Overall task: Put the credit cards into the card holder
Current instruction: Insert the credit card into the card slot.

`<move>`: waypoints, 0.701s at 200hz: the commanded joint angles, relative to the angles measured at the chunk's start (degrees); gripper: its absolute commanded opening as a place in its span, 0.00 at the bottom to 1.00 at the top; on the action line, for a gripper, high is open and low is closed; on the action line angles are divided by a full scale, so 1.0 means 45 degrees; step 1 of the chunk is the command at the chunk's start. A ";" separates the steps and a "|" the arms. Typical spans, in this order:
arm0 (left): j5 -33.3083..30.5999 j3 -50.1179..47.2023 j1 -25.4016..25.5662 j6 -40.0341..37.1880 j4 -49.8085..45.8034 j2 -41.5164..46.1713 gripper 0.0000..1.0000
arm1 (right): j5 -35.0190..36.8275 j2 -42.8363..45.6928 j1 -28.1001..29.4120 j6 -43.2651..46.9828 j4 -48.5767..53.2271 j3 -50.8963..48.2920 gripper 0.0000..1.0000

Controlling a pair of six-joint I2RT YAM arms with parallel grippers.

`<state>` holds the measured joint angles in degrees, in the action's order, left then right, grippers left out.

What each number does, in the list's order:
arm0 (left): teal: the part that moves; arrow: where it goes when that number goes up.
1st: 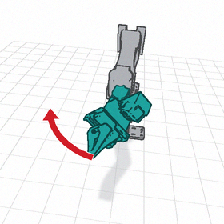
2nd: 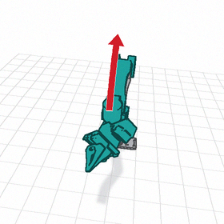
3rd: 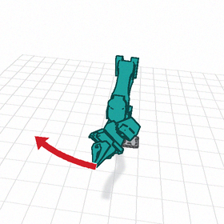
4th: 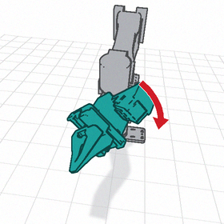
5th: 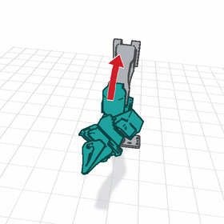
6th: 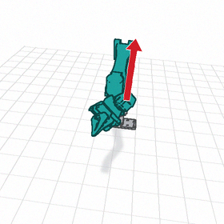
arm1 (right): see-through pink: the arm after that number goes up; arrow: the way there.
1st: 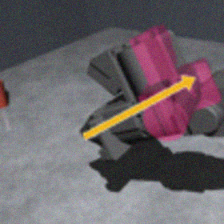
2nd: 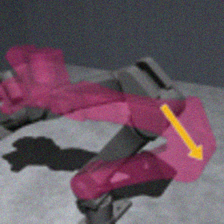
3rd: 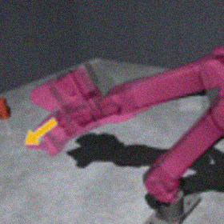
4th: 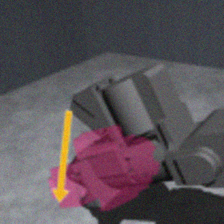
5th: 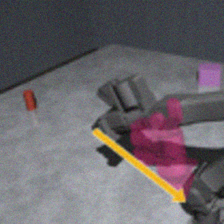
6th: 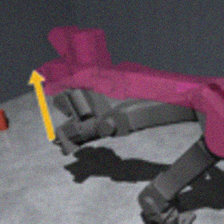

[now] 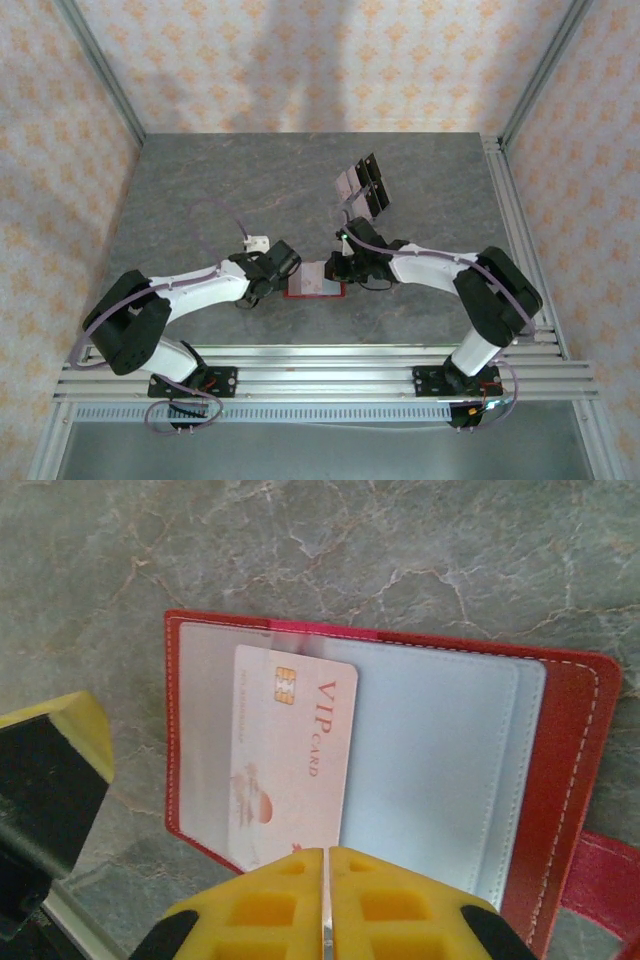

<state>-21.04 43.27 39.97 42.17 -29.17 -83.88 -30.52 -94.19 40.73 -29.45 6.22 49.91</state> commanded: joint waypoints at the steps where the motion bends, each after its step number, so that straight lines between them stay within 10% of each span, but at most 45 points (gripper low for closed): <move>1: -0.0150 -0.0183 -0.0092 -0.0036 -0.0220 -0.0252 1.00 | 0.0310 -0.0515 0.0031 0.0295 0.0607 0.0495 0.09; 140: 0.0383 -0.0669 -0.0082 -0.0016 0.1079 -0.1028 1.00 | 0.0045 -0.1875 0.0399 0.0335 0.0626 0.1561 0.08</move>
<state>-19.70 41.08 39.97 42.09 -26.00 -87.44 -30.44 -101.21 41.76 -28.82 7.75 54.63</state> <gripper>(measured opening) 0.997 0.083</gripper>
